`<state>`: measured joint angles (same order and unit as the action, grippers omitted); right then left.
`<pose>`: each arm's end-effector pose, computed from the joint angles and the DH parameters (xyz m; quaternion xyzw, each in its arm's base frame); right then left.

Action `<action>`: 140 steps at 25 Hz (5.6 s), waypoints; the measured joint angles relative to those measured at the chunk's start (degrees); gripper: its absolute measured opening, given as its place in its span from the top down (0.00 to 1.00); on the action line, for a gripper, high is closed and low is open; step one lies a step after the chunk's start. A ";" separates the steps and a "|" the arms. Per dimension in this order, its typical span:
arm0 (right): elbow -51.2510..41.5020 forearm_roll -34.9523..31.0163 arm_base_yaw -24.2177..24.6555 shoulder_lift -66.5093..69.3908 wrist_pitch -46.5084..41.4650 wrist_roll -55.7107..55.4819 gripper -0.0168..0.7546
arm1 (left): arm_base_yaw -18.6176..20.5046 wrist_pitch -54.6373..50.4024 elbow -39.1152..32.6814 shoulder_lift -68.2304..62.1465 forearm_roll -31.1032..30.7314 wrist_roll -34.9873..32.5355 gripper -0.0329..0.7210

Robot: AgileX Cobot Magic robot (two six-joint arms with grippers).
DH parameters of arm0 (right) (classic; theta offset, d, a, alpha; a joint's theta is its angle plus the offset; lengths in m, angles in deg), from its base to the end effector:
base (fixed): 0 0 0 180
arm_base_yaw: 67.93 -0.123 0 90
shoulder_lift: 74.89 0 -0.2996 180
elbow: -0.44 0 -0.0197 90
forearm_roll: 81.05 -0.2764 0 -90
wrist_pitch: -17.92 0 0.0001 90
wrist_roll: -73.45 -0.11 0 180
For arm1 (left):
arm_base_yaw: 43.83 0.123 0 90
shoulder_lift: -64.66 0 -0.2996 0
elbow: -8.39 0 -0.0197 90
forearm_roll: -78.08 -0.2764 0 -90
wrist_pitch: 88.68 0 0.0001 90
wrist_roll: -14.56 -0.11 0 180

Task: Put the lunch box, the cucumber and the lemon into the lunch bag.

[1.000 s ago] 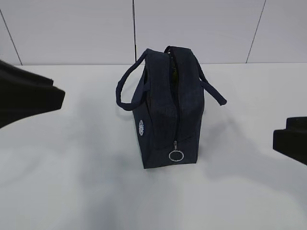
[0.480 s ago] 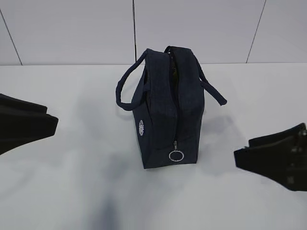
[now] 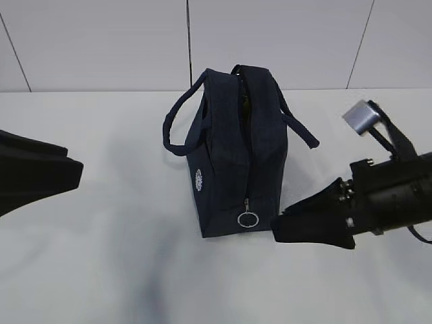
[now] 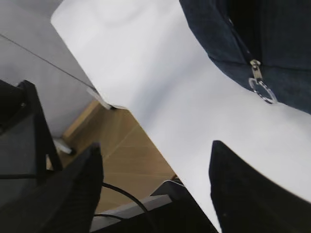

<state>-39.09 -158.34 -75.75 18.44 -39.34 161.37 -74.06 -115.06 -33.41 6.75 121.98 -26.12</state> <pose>0.2484 0.1253 0.1932 -0.3202 0.8057 0.4221 0.2648 0.1624 -0.1339 0.2982 0.2977 0.8029 -0.2603 0.4460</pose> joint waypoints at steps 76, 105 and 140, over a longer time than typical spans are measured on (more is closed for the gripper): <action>7.23 -17.09 0.00 28.65 -5.94 41.73 0.36 | -0.09 5.65 0.00 -3.29 0.00 0.00 0.66; 7.23 -19.30 -3.22 28.87 -2.42 39.43 0.36 | -0.09 8.70 0.00 -3.29 0.07 0.00 0.66; 7.23 -26.35 -6.07 29.94 1.92 37.40 0.97 | -0.09 8.79 0.00 -3.29 0.07 0.00 0.66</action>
<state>-31.86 -184.69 -81.82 48.38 -37.42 198.78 -74.15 -106.27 -33.41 3.46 122.05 -26.12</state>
